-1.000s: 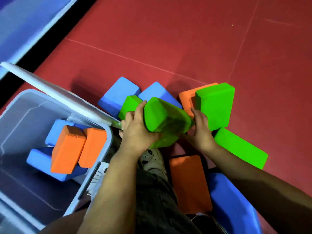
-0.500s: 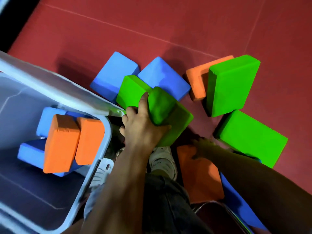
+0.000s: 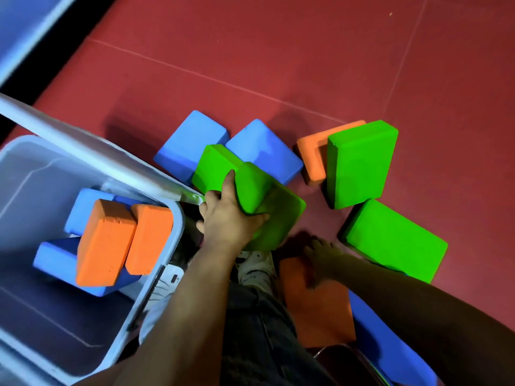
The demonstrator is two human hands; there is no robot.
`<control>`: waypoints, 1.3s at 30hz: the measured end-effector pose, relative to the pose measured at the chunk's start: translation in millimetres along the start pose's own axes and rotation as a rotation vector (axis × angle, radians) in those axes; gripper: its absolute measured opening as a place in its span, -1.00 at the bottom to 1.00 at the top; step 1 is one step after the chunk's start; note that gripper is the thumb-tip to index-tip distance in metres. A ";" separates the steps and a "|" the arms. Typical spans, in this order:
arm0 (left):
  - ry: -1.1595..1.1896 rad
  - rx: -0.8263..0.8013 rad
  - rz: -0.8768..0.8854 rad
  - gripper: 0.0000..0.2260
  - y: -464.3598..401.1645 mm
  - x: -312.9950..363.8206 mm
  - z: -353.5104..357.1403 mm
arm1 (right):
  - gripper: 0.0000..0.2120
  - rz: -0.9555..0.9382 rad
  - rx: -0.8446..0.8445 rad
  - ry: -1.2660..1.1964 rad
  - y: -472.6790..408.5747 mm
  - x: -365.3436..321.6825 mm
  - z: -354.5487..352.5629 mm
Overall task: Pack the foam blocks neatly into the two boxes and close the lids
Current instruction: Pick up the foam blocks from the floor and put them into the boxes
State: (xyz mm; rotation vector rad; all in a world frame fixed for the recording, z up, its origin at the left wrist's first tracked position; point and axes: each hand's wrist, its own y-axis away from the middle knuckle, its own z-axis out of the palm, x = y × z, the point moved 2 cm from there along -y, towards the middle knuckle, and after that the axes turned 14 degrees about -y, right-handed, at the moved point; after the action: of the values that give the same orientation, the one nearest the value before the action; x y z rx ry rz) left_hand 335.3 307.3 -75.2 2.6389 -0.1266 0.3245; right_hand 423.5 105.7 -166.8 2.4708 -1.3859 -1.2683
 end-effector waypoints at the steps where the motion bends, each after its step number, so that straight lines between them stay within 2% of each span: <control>1: 0.001 0.005 -0.003 -0.01 2.8 -1.7 -0.2 | -0.55 -0.042 0.071 -0.025 4.9 0.6 -2.5; 3: 0.007 0.019 0.005 -0.01 8.6 -5.1 -3.0 | -0.56 -0.120 0.092 0.043 9.9 -0.9 -17.8; 4: 0.012 0.025 0.007 -0.02 11.2 -7.7 -3.7 | -0.57 -0.141 -0.020 0.189 3.7 -0.6 -21.0; 6: 0.041 0.067 0.019 -0.02 22.3 -14.1 -8.9 | -0.54 -0.149 -0.411 0.425 -21.8 -3.7 -38.0; 7: 0.066 0.097 0.028 -0.01 28.1 -17.3 -11.6 | -0.37 -0.064 -0.557 0.404 -39.6 -5.3 -46.9; 8: 0.095 0.128 0.034 -0.01 34.8 -20.0 -15.2 | -0.17 -0.037 -0.585 0.473 -58.0 -5.2 -56.5; 10: 0.147 0.192 0.046 0.00 49.3 -24.5 -25.3 | 0.03 -0.091 -0.622 0.585 -76.1 -10.3 -63.1; 12: 0.187 0.265 0.069 0.00 65.7 -28.4 -40.6 | 0.09 -0.166 -0.582 0.570 -66.6 -23.5 -73.7; 15: 0.272 0.408 0.120 -0.02 95.6 -45.5 -64.7 | 0.14 -0.216 -0.451 0.423 -58.8 -45.4 -86.5; 19: 0.421 0.617 0.116 -0.05 145.7 -91.7 -97.5 | 0.05 -0.399 -0.342 0.208 -44.4 -106.6 -108.5; 24: 0.426 0.882 -0.024 -0.04 215.0 -169.5 -146.5 | -0.07 -0.669 -0.258 0.062 3.4 -185.8 -127.9; 28: 0.383 1.044 -0.260 -0.06 250.7 -231.2 -175.0 | -0.11 -0.818 -0.302 -0.003 49.2 -235.8 -131.4; 30: 0.352 1.078 -0.419 -0.08 253.9 -247.1 -187.3 | -0.11 -0.887 -0.309 -0.028 69.7 -257.6 -130.6; 32: 0.326 1.059 -0.504 -0.10 240.9 -257.2 -193.6 | -0.10 -0.952 -0.320 -0.087 85.7 -274.9 -127.2; 36: 0.297 0.906 -0.478 -0.10 199.2 -270.7 -194.4 | -0.10 -1.033 -0.324 -0.187 110.6 -301.4 -111.9; 39: 0.339 0.905 -0.462 -0.18 186.8 -273.1 -192.9 | -0.08 -1.064 -0.309 -0.221 121.5 -319.3 -91.2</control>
State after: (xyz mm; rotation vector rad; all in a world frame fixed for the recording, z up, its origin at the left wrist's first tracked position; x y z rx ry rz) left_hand 4.2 241.7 105.7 3.2761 0.9308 0.7997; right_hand 314.4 234.0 144.1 2.9024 0.2793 -1.7150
